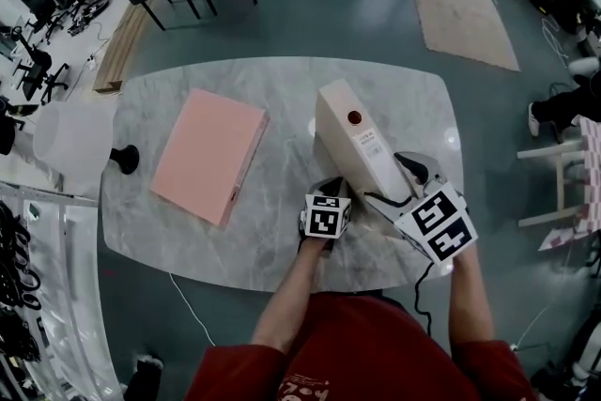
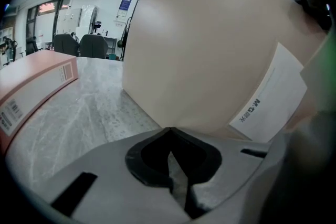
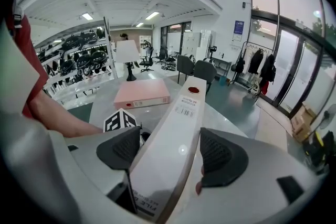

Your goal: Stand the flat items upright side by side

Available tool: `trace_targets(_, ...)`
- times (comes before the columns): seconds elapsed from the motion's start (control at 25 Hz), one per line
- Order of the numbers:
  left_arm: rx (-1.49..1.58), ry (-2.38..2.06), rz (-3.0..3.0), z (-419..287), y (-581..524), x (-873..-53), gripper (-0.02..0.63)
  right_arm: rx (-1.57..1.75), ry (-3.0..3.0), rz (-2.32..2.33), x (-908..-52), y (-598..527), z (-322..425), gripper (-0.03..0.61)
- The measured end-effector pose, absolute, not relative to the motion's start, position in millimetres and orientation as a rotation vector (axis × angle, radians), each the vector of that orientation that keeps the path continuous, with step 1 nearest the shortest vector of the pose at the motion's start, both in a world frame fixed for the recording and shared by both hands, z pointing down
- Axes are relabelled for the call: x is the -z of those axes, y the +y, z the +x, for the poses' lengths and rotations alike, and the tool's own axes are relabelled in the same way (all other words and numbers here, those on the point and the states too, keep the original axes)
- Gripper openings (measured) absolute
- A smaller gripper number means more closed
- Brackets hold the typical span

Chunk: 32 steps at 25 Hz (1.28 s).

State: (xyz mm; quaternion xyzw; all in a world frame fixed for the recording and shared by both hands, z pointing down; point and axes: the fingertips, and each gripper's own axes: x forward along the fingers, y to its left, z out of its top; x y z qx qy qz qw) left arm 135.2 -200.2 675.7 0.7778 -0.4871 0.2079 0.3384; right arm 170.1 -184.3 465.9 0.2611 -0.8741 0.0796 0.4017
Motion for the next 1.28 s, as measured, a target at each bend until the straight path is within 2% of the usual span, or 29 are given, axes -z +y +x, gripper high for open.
trace_targets(0.36, -0.511, -1.267, 2.082, 123.3, -194.0, -654.1, 0.005, -0.24, -2.046, 0.66, -478.2, -213.8, 158.4, 0.35)
trace_targets(0.68, -0.429, -1.358, 2.124, 80.0, -177.1, -619.0, 0.005, -0.404, -1.832, 0.709, -501.2, -241.7, 153.8, 0.348)
trace_targets(0.92, -0.332, -1.374, 2.142, 48.8, -171.7, -591.6, 0.005, -0.427, -1.811, 0.772, -502.0, -246.6, 145.5, 0.31)
trace_targets(1.28, -0.262, -1.348, 2.216, 43.1, -181.4, -554.5, 0.005, -0.455, -1.936, 1.114, -459.8, -256.6, 173.3, 0.293)
